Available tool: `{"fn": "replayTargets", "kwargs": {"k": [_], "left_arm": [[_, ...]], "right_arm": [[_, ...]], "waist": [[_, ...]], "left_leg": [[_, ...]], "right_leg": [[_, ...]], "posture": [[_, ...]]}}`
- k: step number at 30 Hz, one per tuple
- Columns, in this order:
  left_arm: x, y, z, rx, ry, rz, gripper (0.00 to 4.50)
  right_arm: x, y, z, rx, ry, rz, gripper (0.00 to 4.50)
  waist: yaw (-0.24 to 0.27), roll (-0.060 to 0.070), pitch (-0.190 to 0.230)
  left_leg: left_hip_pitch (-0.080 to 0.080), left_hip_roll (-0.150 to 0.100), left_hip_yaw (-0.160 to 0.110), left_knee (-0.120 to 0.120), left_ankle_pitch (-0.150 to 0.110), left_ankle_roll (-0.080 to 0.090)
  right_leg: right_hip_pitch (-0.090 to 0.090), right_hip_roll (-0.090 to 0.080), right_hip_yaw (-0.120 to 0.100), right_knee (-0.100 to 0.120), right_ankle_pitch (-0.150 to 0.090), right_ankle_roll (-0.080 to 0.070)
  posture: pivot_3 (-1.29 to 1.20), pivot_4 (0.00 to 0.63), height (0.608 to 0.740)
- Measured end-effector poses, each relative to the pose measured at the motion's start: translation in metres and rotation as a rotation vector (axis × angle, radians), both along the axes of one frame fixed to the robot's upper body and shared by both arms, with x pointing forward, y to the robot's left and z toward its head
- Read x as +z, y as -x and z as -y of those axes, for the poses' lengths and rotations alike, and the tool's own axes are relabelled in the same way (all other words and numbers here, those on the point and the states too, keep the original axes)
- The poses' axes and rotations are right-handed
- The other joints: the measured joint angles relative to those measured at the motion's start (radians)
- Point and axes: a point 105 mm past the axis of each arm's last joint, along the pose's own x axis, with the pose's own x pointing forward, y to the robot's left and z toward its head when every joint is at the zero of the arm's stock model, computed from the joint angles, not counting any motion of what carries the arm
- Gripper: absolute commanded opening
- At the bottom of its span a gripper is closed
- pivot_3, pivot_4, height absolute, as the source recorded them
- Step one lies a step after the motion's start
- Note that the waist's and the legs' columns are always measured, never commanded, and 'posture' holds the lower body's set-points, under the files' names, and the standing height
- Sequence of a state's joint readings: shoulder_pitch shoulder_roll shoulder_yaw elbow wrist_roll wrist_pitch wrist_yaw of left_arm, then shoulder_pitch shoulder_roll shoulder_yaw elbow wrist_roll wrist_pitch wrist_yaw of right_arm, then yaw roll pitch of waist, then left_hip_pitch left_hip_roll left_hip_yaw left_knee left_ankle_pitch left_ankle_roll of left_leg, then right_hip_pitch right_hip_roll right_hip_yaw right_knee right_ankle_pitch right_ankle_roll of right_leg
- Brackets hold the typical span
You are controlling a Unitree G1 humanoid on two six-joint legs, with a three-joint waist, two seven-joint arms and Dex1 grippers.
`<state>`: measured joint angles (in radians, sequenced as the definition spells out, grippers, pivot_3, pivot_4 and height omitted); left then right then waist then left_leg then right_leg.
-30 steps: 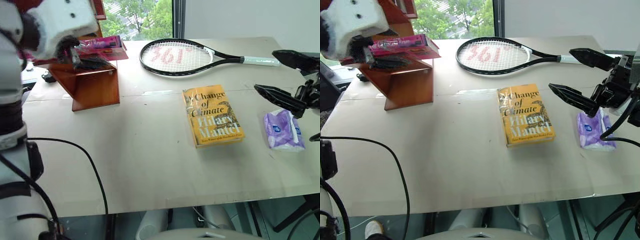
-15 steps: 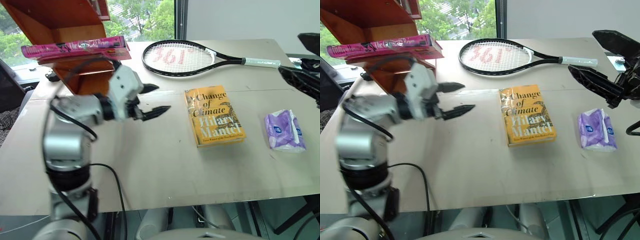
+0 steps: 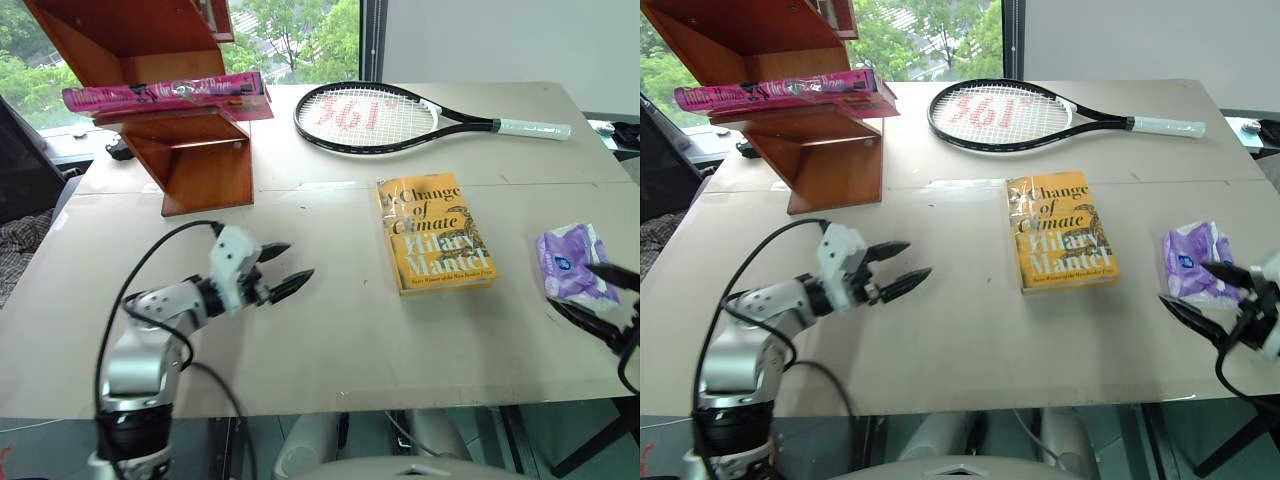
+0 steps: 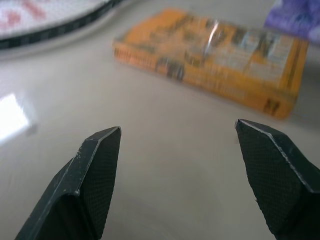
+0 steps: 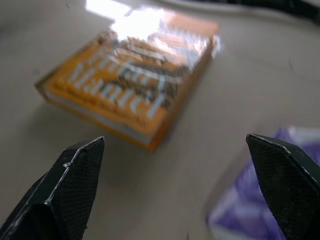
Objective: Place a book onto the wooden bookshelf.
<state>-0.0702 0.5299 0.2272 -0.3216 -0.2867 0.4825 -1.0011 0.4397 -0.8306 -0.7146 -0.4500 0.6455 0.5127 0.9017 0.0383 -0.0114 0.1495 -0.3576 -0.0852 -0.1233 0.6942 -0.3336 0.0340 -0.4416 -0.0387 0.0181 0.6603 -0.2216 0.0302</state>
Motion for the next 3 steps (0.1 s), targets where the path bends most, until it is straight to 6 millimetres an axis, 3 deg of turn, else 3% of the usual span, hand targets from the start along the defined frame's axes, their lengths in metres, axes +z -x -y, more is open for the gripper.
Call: {"fn": "replayTargets", "kwargs": {"k": [3], "left_arm": [[-0.0071, 0.0095, -0.0111, -0.030, -0.035, -0.026, 3.76]], "right_arm": [[0.0003, 0.0106, 0.0082, -0.016, 0.045, 0.009, 4.49]], "waist": [[-0.001, 0.000, 0.000]], "left_leg": [[0.015, 0.001, 0.000, -0.007, -0.001, 0.001]], "right_leg": [[0.015, 0.000, 0.000, -0.005, 0.000, 0.000]], "posture": [[0.00, 0.150, 0.740]]}}
